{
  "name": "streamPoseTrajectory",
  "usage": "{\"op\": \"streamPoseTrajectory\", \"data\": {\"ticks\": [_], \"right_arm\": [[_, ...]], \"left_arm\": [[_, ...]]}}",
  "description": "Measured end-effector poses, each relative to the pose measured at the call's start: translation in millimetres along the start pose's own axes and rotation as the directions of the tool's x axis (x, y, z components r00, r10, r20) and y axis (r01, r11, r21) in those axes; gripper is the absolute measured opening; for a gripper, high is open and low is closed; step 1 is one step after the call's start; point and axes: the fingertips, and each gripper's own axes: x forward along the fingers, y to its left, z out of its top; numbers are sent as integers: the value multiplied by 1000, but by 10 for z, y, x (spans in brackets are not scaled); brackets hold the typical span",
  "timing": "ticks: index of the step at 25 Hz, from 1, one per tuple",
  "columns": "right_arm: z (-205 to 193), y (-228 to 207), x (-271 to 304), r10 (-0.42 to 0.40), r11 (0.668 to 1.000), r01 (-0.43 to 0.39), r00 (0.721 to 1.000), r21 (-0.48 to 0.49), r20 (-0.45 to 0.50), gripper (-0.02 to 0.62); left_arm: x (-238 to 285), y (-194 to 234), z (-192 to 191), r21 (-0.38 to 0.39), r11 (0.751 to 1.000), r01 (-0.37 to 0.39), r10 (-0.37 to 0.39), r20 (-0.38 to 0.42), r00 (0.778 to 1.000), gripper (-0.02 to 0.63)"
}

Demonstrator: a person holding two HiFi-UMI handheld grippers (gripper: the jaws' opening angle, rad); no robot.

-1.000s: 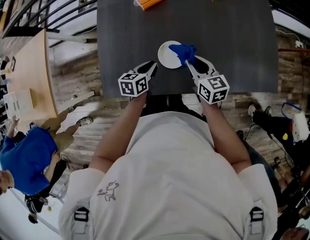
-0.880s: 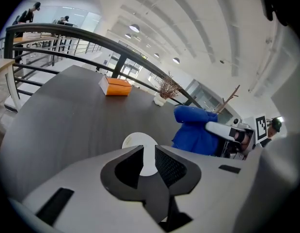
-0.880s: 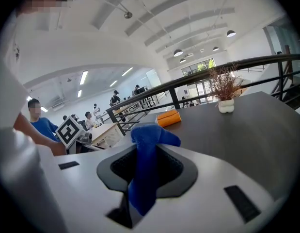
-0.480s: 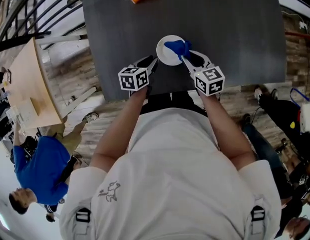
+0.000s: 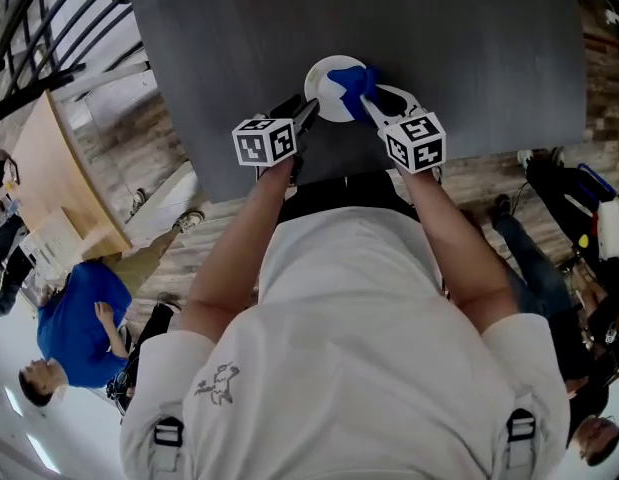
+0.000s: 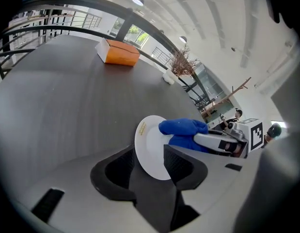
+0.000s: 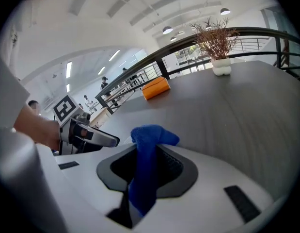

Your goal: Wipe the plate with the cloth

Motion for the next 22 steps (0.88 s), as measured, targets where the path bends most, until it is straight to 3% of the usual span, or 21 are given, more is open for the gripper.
{"op": "streamPoseTrajectory", "data": {"ticks": [10,20,22], "right_arm": [[-290,-131,129,-5,1000,5,993,5,-118,87],[-378,-159,168,1,1000,1,989,15,-146,87],[-400,-146,155,0,1000,1,990,12,-144,87]], "left_arm": [[244,24,-66,15,1000,3,-1,-82,997,187],[311,-29,-12,-9,1000,17,-18,-59,998,187],[335,-84,0,-3,1000,25,-25,-42,999,140]]}}
